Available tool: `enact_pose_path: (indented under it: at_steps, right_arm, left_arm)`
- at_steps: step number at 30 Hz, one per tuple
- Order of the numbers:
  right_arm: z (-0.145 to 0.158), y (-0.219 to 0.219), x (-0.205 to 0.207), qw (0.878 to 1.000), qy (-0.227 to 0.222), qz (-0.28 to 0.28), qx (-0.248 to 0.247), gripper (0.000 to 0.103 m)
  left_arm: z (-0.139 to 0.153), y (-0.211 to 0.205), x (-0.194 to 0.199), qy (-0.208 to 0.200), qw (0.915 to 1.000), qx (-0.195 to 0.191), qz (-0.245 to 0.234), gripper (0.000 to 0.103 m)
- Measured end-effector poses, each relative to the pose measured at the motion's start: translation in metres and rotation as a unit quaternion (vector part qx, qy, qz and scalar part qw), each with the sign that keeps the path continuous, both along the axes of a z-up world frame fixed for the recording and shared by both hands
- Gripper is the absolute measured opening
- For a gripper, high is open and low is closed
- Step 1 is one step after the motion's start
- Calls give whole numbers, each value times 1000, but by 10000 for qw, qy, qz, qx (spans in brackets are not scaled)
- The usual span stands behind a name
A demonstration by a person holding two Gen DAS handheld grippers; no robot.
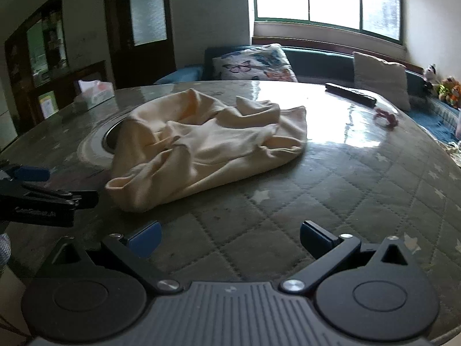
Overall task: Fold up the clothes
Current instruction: 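Move both grippers toward the crumpled cream sweatshirt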
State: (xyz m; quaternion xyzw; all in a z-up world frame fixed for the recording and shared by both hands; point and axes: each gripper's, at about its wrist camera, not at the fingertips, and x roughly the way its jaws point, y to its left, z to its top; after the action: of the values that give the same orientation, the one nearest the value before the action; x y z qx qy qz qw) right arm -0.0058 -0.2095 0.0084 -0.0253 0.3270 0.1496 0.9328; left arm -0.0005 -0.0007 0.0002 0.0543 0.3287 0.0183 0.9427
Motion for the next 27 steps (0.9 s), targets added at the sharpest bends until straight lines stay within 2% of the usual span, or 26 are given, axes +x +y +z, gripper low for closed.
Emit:
enact_pose_path:
  at_steps: [8,13,27]
  right_arm:
    - [2,11,-8,9997,-155,-109,-127,103]
    - [6,-1,-8,9999,-87,55,-10,103]
    - [5,4,-12,10000,-74,35,-7,103]
  left_arm:
    - [2,-7,-5,-15,10000,7,-23,103]
    - [3,-9,-11,13,10000,29,-67,103]
    - [0,-14,-14,83,9999,34,-99,103]
